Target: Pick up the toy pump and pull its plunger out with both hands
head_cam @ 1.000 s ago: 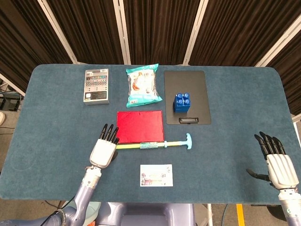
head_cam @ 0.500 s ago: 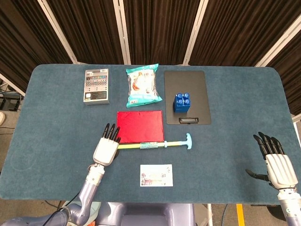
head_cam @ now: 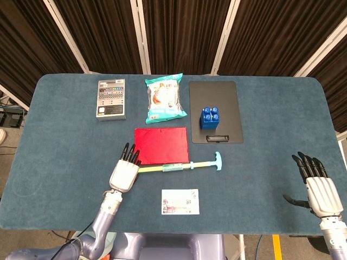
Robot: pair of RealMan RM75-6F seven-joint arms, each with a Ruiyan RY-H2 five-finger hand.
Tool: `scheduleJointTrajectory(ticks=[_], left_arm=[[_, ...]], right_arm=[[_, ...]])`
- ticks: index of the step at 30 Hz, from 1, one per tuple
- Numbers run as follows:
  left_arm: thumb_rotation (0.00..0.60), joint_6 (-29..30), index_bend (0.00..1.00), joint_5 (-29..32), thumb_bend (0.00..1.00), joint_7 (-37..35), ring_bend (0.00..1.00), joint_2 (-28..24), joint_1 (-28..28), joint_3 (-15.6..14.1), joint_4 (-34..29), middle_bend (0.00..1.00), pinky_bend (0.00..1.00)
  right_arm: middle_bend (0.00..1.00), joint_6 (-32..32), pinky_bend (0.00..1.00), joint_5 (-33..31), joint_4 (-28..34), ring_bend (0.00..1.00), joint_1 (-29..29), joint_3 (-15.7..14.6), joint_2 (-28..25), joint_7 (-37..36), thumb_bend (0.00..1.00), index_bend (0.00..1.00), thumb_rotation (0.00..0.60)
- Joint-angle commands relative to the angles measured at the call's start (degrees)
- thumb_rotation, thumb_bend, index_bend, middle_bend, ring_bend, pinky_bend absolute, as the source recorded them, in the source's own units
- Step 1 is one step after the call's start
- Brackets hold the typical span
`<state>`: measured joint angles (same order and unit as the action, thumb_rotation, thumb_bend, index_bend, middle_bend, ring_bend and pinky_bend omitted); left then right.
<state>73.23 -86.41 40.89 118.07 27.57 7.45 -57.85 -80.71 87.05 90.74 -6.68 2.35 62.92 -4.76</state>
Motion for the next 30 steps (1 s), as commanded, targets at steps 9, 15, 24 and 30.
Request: scheduleJointTrajectory(ticks=[9, 15, 24, 30], left_arm=[[0.600, 7.1, 0.70, -4.0, 0.48, -3.8, 0.08, -1.9, -1.9, -2.3, -1.5, 0.27, 0.01], [0.600, 9.4, 0.71, -5.9, 0.48, -7.5, 0.10, -3.3, -2.1, -3.0, -1.8, 0.29, 0.01], [0.600, 10.9, 0.71, -9.2, 0.44, -13.7, 0.10, -4.3, -0.9, -4.4, -1.4, 0.30, 0.01], [0.600, 11.7, 0.71, -11.4, 0.44, -22.3, 0.10, -4.6, -0.6, -6.6, -3.6, 0.31, 0.01]], right_arm=[[0.00, 2.2, 0.00, 0.2, -0.9, 0.00, -0.8, -1.0, 2.7, 3.7, 0.03, 0.01, 0.600], [0.00, 0.9, 0.00, 1.9, -3.5, 0.00, -0.9, -1.3, 9.3, 7.8, 0.11, 0.11, 0.600], [0.00, 0.5, 0.00, 3.6, -1.0, 0.00, -3.2, 0.4, 13.3, 10.2, 0.15, 0.17, 0.600], [0.00, 1.6, 0.00, 3.8, 1.3, 0.00, -3.8, 0.0, 13.1, 9.9, 0.15, 0.20, 0.600]])
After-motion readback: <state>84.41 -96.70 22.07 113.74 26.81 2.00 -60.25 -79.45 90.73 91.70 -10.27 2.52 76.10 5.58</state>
